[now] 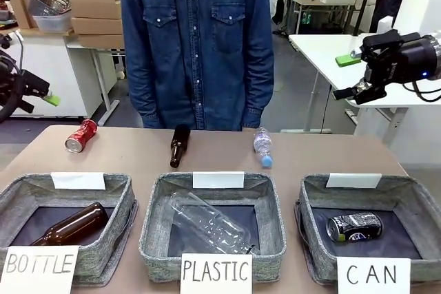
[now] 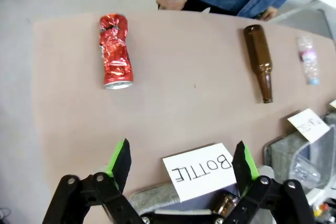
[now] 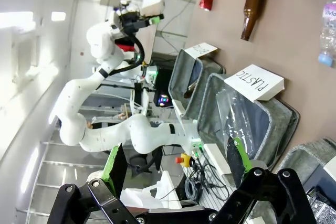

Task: Sort the can waste into the basket.
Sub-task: Pick up the can waste from the table and place it in the right Fabric basket.

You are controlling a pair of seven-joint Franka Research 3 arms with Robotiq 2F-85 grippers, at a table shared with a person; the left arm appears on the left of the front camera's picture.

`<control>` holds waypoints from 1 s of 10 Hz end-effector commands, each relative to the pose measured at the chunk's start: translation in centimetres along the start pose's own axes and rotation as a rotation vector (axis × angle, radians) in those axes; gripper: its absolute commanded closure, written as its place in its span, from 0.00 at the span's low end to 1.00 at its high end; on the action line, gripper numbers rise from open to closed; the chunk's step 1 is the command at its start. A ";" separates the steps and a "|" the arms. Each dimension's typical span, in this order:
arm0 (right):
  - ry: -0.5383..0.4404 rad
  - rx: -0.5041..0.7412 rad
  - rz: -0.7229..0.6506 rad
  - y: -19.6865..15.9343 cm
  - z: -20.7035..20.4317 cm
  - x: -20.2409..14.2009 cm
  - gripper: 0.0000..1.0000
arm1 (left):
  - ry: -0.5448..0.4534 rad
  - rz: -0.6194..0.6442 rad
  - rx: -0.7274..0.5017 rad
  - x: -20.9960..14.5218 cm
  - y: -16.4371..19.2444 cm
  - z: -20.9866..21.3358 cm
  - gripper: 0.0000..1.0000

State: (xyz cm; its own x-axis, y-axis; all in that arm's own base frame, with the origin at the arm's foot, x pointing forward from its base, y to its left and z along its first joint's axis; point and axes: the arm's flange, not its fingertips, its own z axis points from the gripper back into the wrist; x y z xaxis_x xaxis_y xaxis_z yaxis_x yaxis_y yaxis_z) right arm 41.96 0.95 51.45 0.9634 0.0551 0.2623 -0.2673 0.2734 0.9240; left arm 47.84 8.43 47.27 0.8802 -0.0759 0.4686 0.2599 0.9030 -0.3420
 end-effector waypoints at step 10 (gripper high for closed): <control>0.012 -0.003 0.019 0.1 0.2 0.0 0.00 | 0.254 -0.006 0.122 10.4 9.2 -18.7 0.00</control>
State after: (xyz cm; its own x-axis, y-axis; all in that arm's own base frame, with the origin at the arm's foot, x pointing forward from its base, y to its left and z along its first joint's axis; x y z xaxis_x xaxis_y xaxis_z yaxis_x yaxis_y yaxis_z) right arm 41.97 0.93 51.44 0.9635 0.0551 0.2619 -0.2669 0.2735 0.9241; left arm 65.79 8.25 33.17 0.9530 -0.1724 0.2490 0.2361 0.9379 -0.2540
